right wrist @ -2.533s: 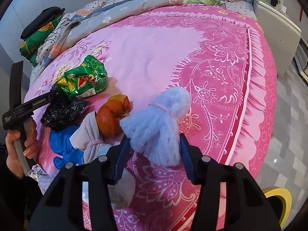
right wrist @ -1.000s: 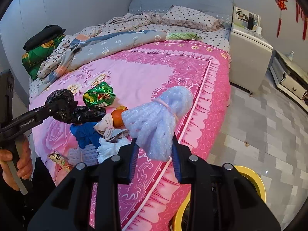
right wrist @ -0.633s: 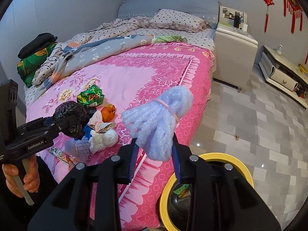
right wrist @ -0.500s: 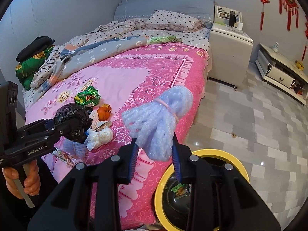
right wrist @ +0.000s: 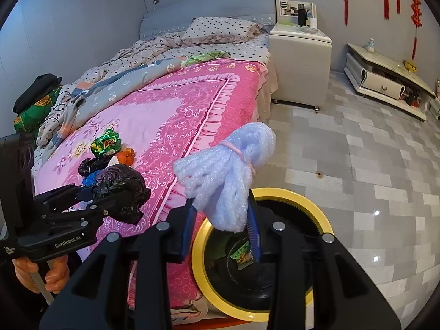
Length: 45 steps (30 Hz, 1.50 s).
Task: Collect trash
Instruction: 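Carry both items over the bin and open both tools to drop them, then move both tools back over the trash pile on the bed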
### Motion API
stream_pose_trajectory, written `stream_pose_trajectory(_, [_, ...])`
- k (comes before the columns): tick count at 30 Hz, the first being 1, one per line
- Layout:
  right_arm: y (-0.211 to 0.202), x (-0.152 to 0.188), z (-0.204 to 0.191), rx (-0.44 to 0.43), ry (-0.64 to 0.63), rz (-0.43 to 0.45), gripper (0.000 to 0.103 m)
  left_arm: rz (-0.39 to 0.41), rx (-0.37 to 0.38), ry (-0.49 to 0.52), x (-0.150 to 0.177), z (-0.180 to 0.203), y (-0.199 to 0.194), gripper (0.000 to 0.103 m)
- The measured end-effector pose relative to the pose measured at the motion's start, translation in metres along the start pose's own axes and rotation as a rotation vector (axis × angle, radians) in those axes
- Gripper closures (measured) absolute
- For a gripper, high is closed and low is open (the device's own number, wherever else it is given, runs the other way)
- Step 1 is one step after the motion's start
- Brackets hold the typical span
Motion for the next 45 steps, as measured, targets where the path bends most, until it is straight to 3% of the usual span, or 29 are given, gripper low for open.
stream_pose_trajectory(14, [0.014, 0.032, 0.073, -0.023, 0.137, -0.039, 0.066, -0.113, 0.045, 0.097, 0.019, 0.063, 0.051, 0.055])
stream_pose_trajectory(20, [0.011, 0.033, 0.087, -0.017, 0.174, -0.021, 0.062, -0.100, 0.048, 0.133, 0.021, 0.074, 0.052, 0.045])
stream_pose_trajectory(26, [0.009, 0.028, 0.092, -0.011, 0.191, -0.016, 0.051, -0.093, 0.052, 0.098, 0.020, 0.064, 0.048, 0.032])
stream_pose_trajectory(38, [0.019, 0.023, 0.090, -0.001, 0.203, -0.033, 0.049, -0.070, 0.020, 0.073, 0.021, 0.037, 0.033, 0.022])
stream_pose_trajectory(45, [0.031, 0.012, 0.058, -0.038, 0.144, -0.042, 0.045, -0.058, -0.037, 0.046, 0.027, 0.004, 0.017, 0.018])
Point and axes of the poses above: each gripper's, at about its wrist camera, not at the fingertips, and y roughly the way its jaws point, z to its right, x to its underside, the point moved 7 cm from there along y, roughly the way its jaws point, and after that the axes turned 2 degrees about -z, right-handed, at the moved point
